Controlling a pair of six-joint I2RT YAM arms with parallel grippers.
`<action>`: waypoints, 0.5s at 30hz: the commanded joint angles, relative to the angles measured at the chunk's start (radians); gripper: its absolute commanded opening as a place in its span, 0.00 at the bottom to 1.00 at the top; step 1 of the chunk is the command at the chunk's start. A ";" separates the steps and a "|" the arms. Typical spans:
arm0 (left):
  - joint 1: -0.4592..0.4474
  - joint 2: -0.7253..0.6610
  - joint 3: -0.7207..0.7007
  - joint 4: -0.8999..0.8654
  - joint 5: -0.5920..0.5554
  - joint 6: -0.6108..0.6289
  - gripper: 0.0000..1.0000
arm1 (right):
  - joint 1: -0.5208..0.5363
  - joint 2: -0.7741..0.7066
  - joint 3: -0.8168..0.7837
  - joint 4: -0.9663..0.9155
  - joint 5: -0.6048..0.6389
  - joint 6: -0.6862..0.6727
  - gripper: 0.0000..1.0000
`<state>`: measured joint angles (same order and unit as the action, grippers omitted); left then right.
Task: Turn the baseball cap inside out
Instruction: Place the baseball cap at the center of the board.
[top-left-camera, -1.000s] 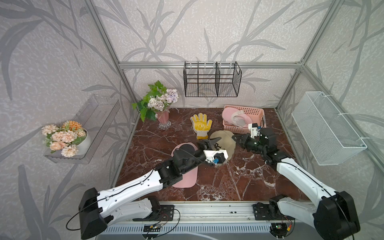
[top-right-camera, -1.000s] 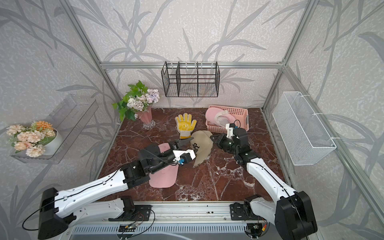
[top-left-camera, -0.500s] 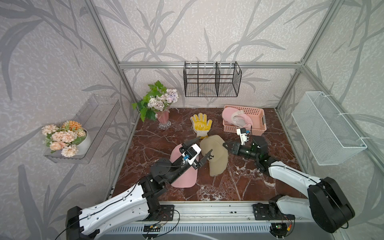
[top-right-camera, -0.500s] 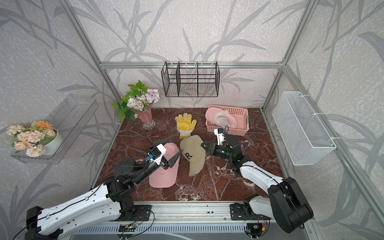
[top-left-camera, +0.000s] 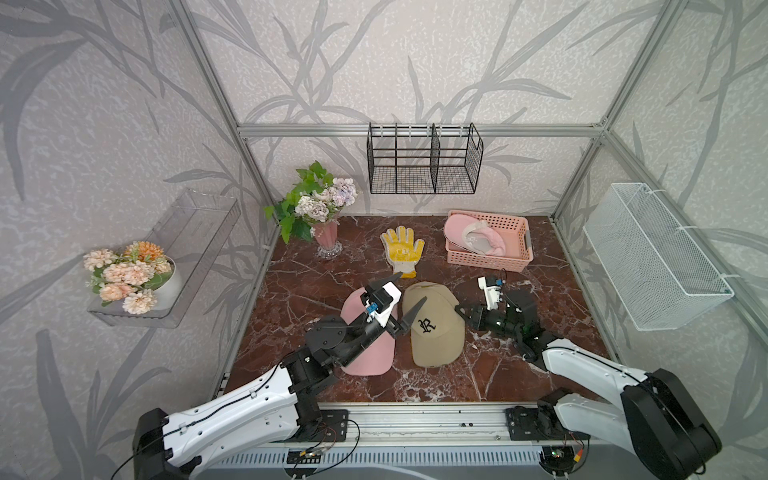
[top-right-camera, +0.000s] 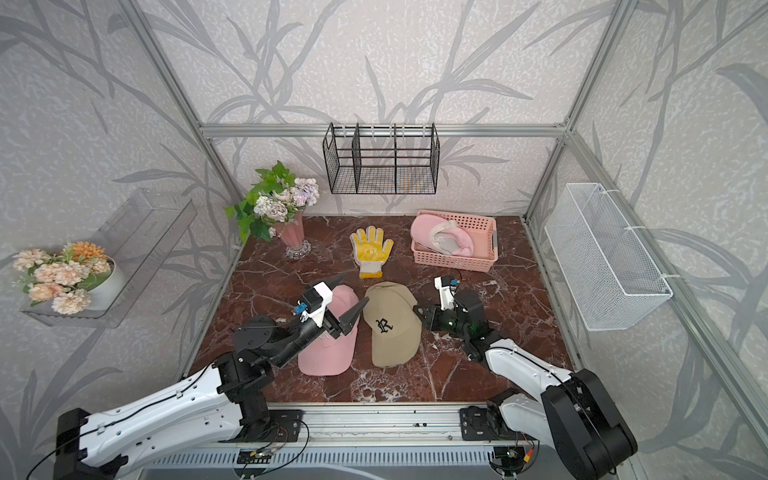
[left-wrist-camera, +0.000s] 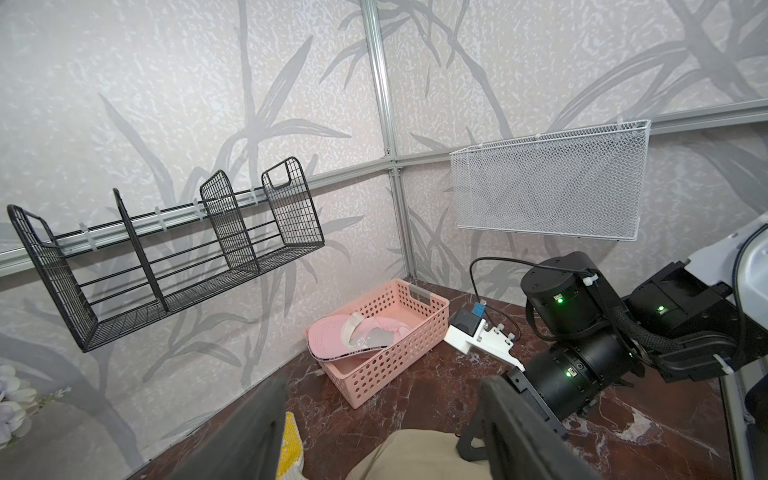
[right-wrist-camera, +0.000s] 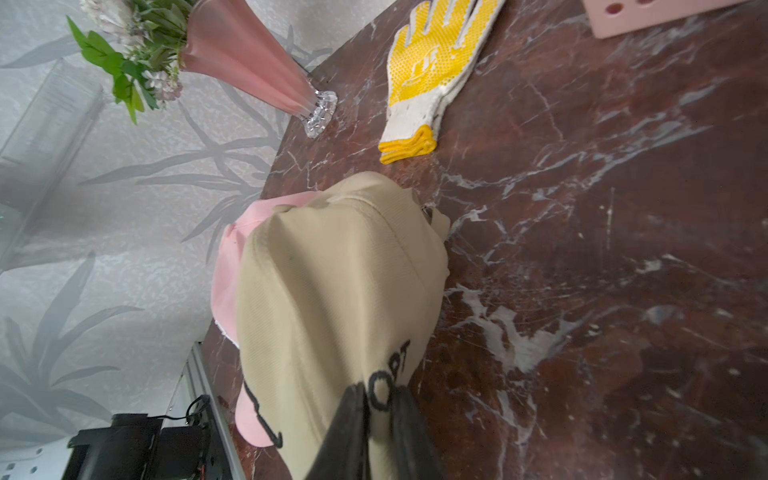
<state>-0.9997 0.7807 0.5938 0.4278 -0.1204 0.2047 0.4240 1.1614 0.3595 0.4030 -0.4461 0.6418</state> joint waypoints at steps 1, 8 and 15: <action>0.003 0.003 0.007 0.036 -0.018 -0.014 0.76 | 0.006 0.034 0.000 -0.025 0.036 -0.052 0.17; 0.003 0.006 0.005 0.035 -0.024 -0.028 0.77 | 0.069 0.151 0.026 0.047 0.100 -0.063 0.18; 0.002 0.002 0.004 0.026 -0.025 -0.032 0.77 | 0.085 0.244 0.074 0.052 0.103 -0.090 0.35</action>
<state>-0.9997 0.7876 0.5938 0.4347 -0.1337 0.1867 0.5026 1.3876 0.3943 0.4221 -0.3576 0.5823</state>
